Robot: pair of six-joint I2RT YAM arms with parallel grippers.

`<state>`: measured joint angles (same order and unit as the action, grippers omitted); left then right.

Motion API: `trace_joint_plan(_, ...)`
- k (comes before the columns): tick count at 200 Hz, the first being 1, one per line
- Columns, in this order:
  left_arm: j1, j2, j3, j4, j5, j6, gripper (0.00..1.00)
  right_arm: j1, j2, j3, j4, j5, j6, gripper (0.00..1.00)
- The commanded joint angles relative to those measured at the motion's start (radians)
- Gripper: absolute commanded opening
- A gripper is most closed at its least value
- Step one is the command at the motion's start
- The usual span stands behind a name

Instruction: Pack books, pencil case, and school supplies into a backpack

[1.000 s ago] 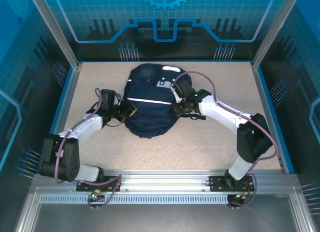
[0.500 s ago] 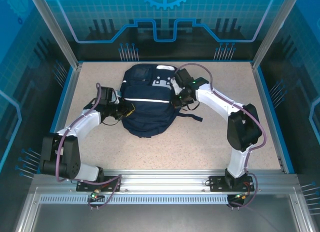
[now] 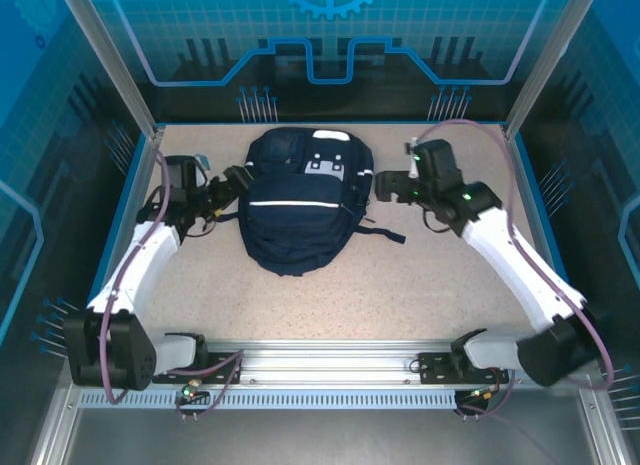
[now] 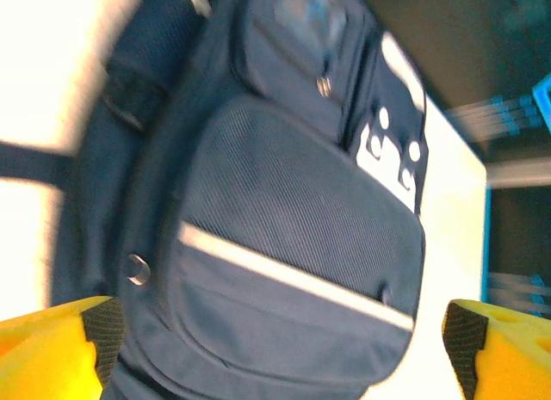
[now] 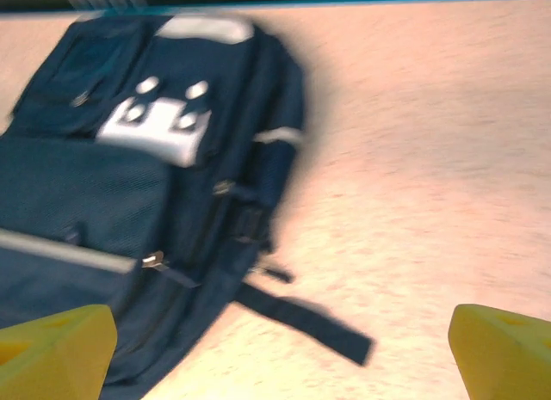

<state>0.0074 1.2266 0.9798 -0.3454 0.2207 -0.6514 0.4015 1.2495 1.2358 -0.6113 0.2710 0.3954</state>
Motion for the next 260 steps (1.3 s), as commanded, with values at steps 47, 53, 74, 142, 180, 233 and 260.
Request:
trace_joint_plan(47,0.019,-0.201,-0.228,0.16,-0.463,0.182,0.99,-0.2,-0.268,-0.421,0.309,0.354,-0.059,1.0)
trace_joint_plan(53,0.019,-0.206,-0.255,0.191,-0.471,0.196,0.99,-0.207,-0.274,-0.456,0.351,0.371,-0.083,1.0)
trace_joint_plan(74,0.019,-0.231,-0.365,0.312,-0.522,0.204,0.99,-0.221,-0.27,-0.572,0.489,0.412,-0.148,1.0)
trace_joint_plan(142,0.019,-0.186,-0.666,0.803,-0.609,0.395,0.99,-0.256,-0.174,-0.864,0.969,0.244,-0.315,1.0)
trace_joint_plan(180,0.017,-0.018,-0.722,1.078,-0.537,0.491,0.99,-0.267,-0.072,-0.889,1.115,0.136,-0.365,1.0)
trace_joint_plan(233,0.007,0.168,-0.729,1.357,-0.444,0.576,0.99,-0.3,-0.001,-0.913,1.304,0.005,-0.389,1.0)
trace_joint_plan(260,-0.01,0.241,-0.705,1.387,-0.474,0.585,0.99,-0.323,0.046,-0.903,1.353,-0.056,-0.378,1.0)
